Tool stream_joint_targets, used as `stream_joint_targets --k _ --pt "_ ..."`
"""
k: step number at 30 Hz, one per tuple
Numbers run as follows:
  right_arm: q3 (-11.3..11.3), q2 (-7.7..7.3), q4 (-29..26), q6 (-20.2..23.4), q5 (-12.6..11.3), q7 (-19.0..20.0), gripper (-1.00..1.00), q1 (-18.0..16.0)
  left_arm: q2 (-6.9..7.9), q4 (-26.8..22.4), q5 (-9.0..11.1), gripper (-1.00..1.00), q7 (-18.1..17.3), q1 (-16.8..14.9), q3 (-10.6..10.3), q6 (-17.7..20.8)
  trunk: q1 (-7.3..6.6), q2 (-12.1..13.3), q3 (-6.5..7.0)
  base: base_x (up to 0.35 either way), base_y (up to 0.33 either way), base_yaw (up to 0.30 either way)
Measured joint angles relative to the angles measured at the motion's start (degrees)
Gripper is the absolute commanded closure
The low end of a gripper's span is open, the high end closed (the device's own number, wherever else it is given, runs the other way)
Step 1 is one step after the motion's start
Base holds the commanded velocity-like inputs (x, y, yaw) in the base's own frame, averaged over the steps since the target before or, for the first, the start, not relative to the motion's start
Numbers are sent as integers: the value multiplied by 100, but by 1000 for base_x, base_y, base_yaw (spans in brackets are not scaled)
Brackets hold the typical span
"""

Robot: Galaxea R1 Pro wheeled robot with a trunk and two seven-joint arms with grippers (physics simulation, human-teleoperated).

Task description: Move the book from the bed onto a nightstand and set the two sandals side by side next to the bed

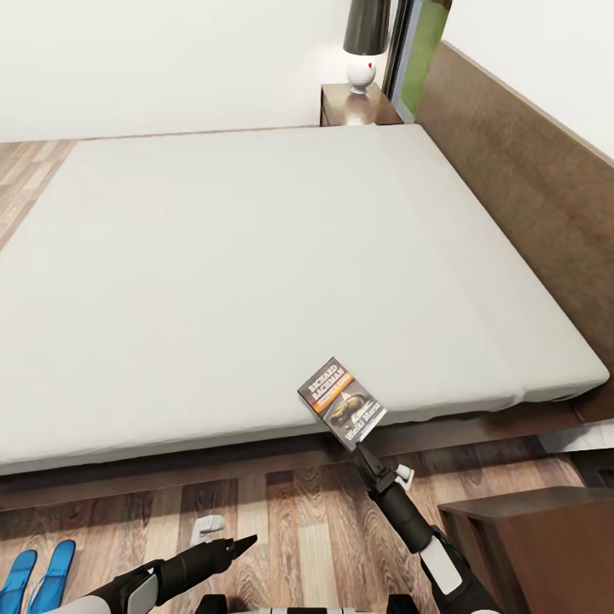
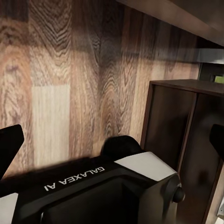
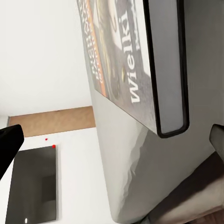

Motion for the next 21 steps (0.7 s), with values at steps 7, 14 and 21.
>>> stream_joint_targets --k 7,14,21 --pt "-2 2 1 -5 0 0 -100 0 4 2 0 -100 2 0 0 1 -1 0 0 69 17 0" --pt "-2 0 1 -6 0 0 -100 0 -1 3 0 -100 2 0 0 0 0 0 0 22 6 0" --pt "-3 0 0 -7 0 0 -100 0 -1 6 0 -100 2 0 0 0 0 0 0 2 0 0"
